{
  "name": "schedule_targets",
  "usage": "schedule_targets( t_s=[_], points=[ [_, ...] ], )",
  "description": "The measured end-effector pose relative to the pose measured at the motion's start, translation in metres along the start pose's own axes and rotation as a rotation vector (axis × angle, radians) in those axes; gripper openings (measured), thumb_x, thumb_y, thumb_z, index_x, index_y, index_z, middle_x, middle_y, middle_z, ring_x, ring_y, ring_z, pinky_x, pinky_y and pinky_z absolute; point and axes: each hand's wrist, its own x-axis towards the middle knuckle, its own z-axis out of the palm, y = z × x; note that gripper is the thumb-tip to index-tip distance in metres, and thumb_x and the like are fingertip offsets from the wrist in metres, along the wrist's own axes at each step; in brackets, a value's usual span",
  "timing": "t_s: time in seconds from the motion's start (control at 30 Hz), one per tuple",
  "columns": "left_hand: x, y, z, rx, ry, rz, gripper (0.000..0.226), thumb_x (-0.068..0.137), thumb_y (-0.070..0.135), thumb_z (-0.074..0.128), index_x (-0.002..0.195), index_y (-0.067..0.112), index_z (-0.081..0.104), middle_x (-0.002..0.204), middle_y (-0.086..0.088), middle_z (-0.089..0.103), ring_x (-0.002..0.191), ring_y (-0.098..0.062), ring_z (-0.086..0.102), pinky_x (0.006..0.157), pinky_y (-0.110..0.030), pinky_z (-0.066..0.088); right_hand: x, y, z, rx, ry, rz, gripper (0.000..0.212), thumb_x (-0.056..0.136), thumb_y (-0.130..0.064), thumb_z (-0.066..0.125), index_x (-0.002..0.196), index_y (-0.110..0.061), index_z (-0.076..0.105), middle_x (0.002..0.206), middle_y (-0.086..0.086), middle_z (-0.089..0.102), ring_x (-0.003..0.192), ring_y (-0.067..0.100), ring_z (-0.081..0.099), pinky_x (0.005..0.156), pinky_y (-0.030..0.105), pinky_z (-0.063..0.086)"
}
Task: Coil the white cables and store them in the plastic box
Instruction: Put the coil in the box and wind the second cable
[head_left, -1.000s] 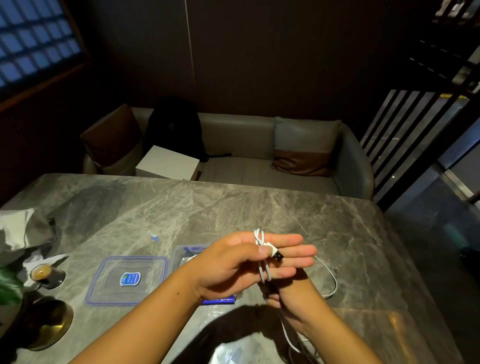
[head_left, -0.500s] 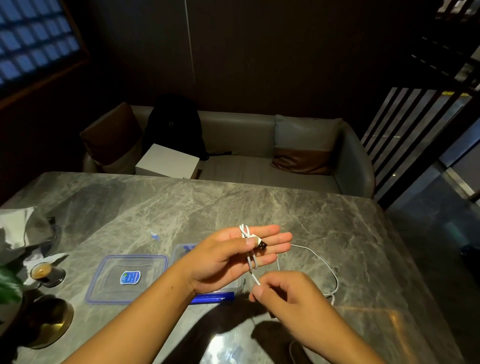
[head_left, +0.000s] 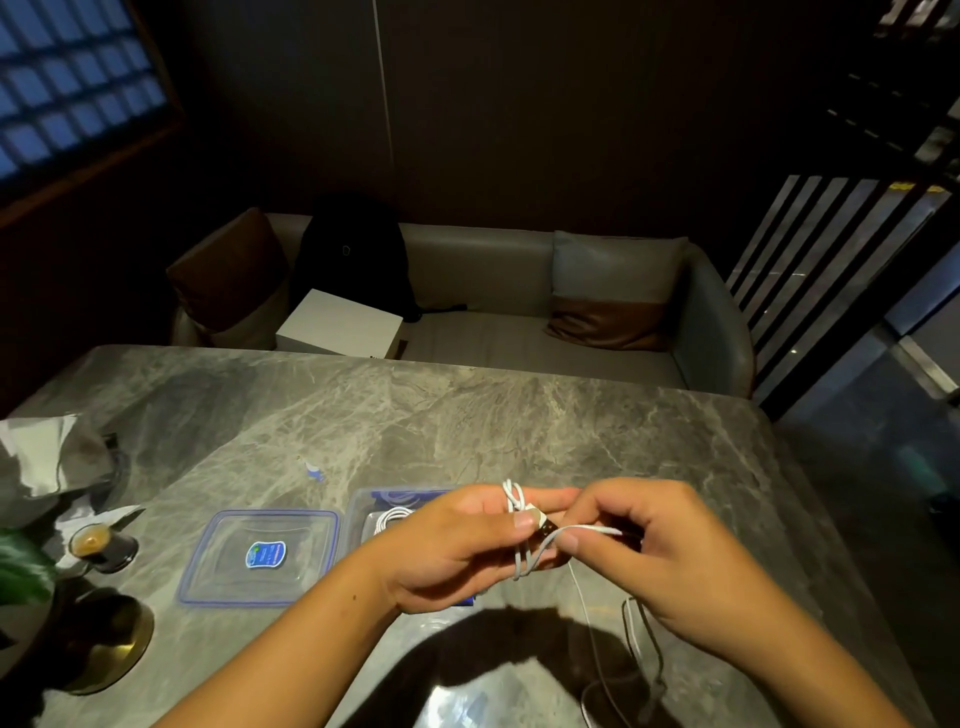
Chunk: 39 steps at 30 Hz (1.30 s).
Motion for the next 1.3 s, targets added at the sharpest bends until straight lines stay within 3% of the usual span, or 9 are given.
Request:
schedule_targets(
  t_s=[0.1,0.23,0.37,0.5,0.7,0.93,1.1,1.17,1.3],
  points=[
    [0.000,-0.004,0.007,0.004,-0.029,-0.013,0.045,0.100,0.006,0.039,0.143,-0.009,0.039,0.140,-0.016,0.053,0.131,-0.028,0.050,0.117,-0.044,0.030,0.003,-0.007,-0.011,-0.090,0.048,-0.056,0.014,0.079,-0.036,0.076,0.071,-0.026,0.069,0.070,-0.002,0.070,0.064,0.017,0.064,0.055,0.031,0.048],
    [0.000,-0.008,0.015,-0.080,-0.050,-0.031,0.043,0.096,0.011,0.050,0.136,-0.004,0.049,0.138,-0.019,0.055,0.135,-0.032,0.048,0.116,-0.039,0.035,0.011,-0.009,-0.022,-0.100,0.065,-0.083,0.016,0.079,-0.023,0.081,0.068,-0.025,0.069,0.066,-0.005,0.068,0.062,0.016,0.066,0.056,0.028,0.052],
    [0.006,-0.010,0.024,-0.058,-0.053,-0.034,0.045,0.093,0.014,0.058,0.129,-0.011,0.052,0.128,-0.025,0.057,0.131,-0.041,0.045,0.115,-0.042,0.036,0.018,-0.009,-0.027,-0.165,0.058,-0.125,0.012,0.075,-0.031,0.077,0.069,-0.024,0.070,0.067,-0.007,0.068,0.064,0.015,0.065,0.056,0.028,0.051],
    [0.007,-0.009,0.038,-0.059,-0.045,-0.019,0.031,0.094,0.010,0.051,0.122,0.001,0.063,0.118,-0.010,0.068,0.118,-0.022,0.062,0.106,-0.031,0.046,0.025,-0.010,-0.029,-0.197,0.010,-0.183,0.014,0.075,-0.035,0.075,0.070,-0.023,0.070,0.067,-0.007,0.067,0.065,0.016,0.064,0.056,0.026,0.049],
    [0.007,-0.008,0.042,-0.021,-0.021,-0.010,0.035,0.093,0.013,0.053,0.122,-0.004,0.058,0.116,-0.011,0.068,0.118,-0.026,0.061,0.107,-0.037,0.046,0.028,-0.014,-0.024,-0.252,-0.054,-0.276,0.014,0.081,-0.037,0.070,0.072,-0.025,0.069,0.069,-0.013,0.064,0.070,0.010,0.063,0.061,0.013,0.043],
    [0.009,-0.001,0.045,-0.023,-0.036,-0.021,0.038,0.094,0.015,0.051,0.125,-0.004,0.058,0.118,-0.016,0.067,0.117,-0.026,0.063,0.103,-0.033,0.049,0.029,-0.011,-0.027,-0.140,-0.006,-0.258,0.014,0.079,-0.036,0.072,0.072,-0.024,0.069,0.068,-0.011,0.065,0.066,0.014,0.063,0.058,0.016,0.045],
    [0.010,-0.001,0.046,0.023,-0.074,-0.054,0.040,0.093,0.015,0.050,0.127,-0.005,0.055,0.123,-0.022,0.066,0.120,-0.029,0.061,0.101,-0.030,0.050,0.027,-0.009,-0.028,-0.133,-0.061,-0.260,0.017,0.079,-0.040,0.069,0.072,-0.024,0.071,0.068,-0.009,0.066,0.065,0.014,0.063,0.057,0.019,0.047],
    [0.010,0.000,0.046,0.088,-0.092,-0.046,0.046,0.096,0.014,0.046,0.134,-0.012,0.046,0.135,-0.033,0.054,0.126,-0.035,0.055,0.103,-0.032,0.048,0.029,-0.002,-0.027,-0.050,-0.062,-0.204,0.019,0.077,-0.042,0.070,0.073,-0.023,0.071,0.069,-0.005,0.068,0.063,0.014,0.063,0.058,0.021,0.049],
    [0.011,0.003,0.047,0.134,-0.135,-0.021,0.042,0.103,0.001,0.035,0.144,-0.010,0.035,0.144,-0.032,0.044,0.132,-0.043,0.047,0.106,-0.036,0.046,0.036,0.017,-0.024,0.222,-0.072,-0.091,0.014,0.073,-0.037,0.075,0.071,-0.023,0.072,0.066,-0.002,0.068,0.062,0.005,0.060,0.061,0.019,0.047]
  ],
)
